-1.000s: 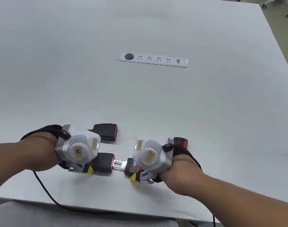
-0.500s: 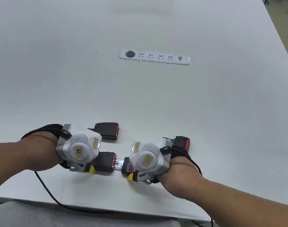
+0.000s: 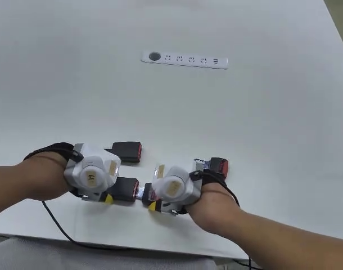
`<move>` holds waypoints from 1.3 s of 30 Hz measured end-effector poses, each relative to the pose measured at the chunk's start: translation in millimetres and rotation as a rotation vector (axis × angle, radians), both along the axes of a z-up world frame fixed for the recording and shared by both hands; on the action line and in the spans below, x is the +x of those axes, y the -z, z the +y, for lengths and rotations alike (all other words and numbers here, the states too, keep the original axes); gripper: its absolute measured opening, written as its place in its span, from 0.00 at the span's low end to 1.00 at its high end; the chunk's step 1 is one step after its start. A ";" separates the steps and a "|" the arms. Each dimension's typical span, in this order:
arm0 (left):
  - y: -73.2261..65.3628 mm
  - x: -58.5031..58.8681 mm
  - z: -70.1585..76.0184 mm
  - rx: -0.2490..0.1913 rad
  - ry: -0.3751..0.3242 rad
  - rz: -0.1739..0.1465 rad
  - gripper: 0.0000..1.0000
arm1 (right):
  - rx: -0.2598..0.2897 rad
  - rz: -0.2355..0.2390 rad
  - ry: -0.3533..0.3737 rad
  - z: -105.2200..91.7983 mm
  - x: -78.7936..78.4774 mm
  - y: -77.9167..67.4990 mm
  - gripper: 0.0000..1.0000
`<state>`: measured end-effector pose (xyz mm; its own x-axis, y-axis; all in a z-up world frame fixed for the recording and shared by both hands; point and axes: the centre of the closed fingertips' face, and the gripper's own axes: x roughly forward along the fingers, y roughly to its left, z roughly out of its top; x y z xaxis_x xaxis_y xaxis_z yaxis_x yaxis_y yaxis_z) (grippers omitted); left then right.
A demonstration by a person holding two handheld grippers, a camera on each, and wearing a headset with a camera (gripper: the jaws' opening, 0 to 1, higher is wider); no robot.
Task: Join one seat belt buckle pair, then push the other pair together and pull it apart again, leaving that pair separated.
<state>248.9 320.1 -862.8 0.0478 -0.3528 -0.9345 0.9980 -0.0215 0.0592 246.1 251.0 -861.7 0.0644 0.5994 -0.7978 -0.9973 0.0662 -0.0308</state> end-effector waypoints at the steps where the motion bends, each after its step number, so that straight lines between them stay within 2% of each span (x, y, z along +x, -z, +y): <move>1: 0.0 -0.1 -0.2 0.002 0.003 0.000 0.31 | 0.014 0.014 0.014 5.0 -0.4 -1.9 0.33; 3: 0.4 0.2 -0.7 0.015 0.012 0.001 0.31 | 0.002 0.001 0.005 10.9 -1.7 -1.5 0.33; 4: 0.3 2.2 0.4 0.027 0.011 -0.005 0.31 | -0.050 0.039 0.018 2.6 -5.6 3.6 0.32; 5: 0.5 0.7 -0.3 0.019 0.005 0.003 0.31 | 0.004 0.002 0.004 11.1 2.3 2.0 0.32; 6: 0.5 0.7 0.1 0.017 0.005 0.003 0.31 | 0.000 0.022 0.023 8.8 2.3 5.7 0.32; 13: 0.5 0.1 1.2 0.006 0.003 0.002 0.31 | -0.005 0.010 0.017 7.5 1.7 3.0 0.32; 16: 0.3 1.2 2.2 -0.003 -0.023 0.010 0.31 | -0.052 -0.042 -0.016 6.2 2.7 3.9 0.32; 17: 0.4 0.9 2.4 0.003 -0.025 0.008 0.31 | -0.051 -0.042 -0.016 6.1 0.8 3.5 0.32; 23: 0.0 0.9 3.3 0.001 -0.024 0.013 0.31 | -0.052 -0.027 -0.021 5.0 3.8 2.9 0.32; 26: -1.1 0.5 3.4 -0.040 -0.031 0.002 0.32 | -0.026 0.008 -0.016 4.5 3.5 2.5 0.33; 28: -1.5 -0.4 3.0 -0.046 -0.019 -0.005 0.32 | -0.024 0.014 -0.021 4.7 2.2 2.1 0.34; 36: -3.0 -0.3 1.7 0.012 0.016 -0.030 0.33 | -0.037 0.023 -0.029 4.6 1.1 -4.0 0.35; 39: -13.4 -1.7 3.0 0.018 0.017 -0.042 0.32 | -0.018 0.025 -0.047 4.2 -2.7 -14.6 0.34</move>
